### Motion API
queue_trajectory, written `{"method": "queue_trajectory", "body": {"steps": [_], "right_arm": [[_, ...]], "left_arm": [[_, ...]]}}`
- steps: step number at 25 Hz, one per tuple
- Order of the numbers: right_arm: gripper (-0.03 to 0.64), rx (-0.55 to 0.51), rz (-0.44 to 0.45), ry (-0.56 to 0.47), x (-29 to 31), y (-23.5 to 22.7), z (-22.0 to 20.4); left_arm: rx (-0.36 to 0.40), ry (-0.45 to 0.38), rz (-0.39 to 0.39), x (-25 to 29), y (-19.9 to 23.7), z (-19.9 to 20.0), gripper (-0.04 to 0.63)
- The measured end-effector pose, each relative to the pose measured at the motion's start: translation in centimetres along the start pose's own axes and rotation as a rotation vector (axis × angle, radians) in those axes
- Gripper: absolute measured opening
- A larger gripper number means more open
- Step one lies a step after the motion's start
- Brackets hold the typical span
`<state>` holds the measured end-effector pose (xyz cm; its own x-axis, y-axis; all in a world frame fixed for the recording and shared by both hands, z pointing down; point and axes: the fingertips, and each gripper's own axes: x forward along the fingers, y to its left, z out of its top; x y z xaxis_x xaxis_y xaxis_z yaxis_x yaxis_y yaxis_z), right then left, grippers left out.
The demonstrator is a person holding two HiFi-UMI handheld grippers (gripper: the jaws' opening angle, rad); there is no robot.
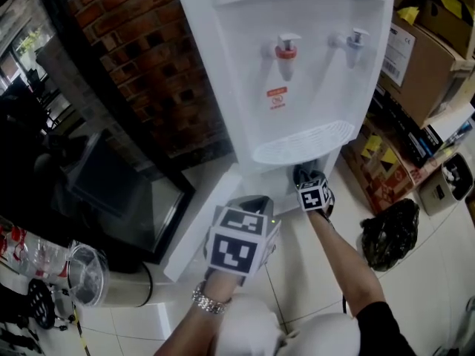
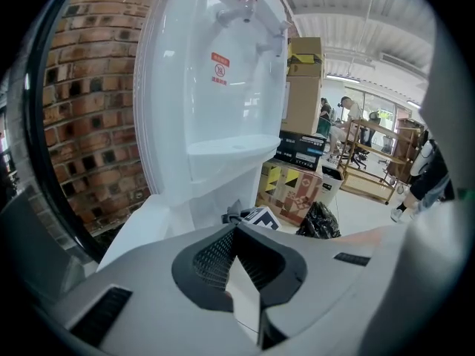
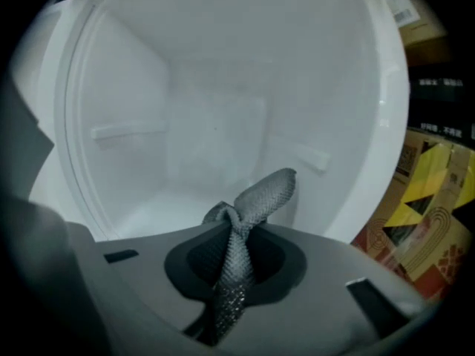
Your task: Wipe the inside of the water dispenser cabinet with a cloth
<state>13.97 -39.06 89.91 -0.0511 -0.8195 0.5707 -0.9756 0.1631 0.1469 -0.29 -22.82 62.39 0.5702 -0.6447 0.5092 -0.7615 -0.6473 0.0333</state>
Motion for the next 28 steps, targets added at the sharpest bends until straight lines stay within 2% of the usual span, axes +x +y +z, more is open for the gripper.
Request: {"method": "queue_trajectory", "body": {"steps": [3,6,9,13,16,22,24,28], "right_arm": [[0.029,0.037,0.002,0.014,-0.1,0.0,-0.7],[0.029,0.026,0.123,-0.056,-1.4,4.4,1.5],[0.029,-0.015,0.230,-0.081,-2.2,9.4,1.9],[0.030,-0.099,0.295,-0.073,-2.9,13.5,1.6],[0.031,-0.070,0.257,-0.026,-2.3,11.8,0.0],[0.029,0.089,0.072,0.042,-1.9,1.8,-2.5],[0.029,0.102,0.028,0.046,-2.1,-0.5,-3.1],[0.029,0.117,0.008,0.031,-2.7,-1.8,-3.2]], "left_arm": [[-0.004,-0.003,-0.016,0.1,-0.4,0.0,0.002],[-0.008,-0.007,-0.023,0.0,-0.6,0.1,0.002],[-0.012,-0.011,-0.025,-0.3,-0.7,0.2,0.002],[-0.011,-0.019,-0.031,-0.8,-0.8,0.5,0.002],[-0.014,-0.024,-0.028,-1.1,-0.7,0.5,0.002],[-0.005,-0.032,-0.039,-0.9,-1.4,0.7,0.002],[-0.001,-0.031,-0.048,-0.5,-1.9,0.8,0.002],[0.001,-0.026,-0.053,0.2,-2.2,0.7,0.002]]}}
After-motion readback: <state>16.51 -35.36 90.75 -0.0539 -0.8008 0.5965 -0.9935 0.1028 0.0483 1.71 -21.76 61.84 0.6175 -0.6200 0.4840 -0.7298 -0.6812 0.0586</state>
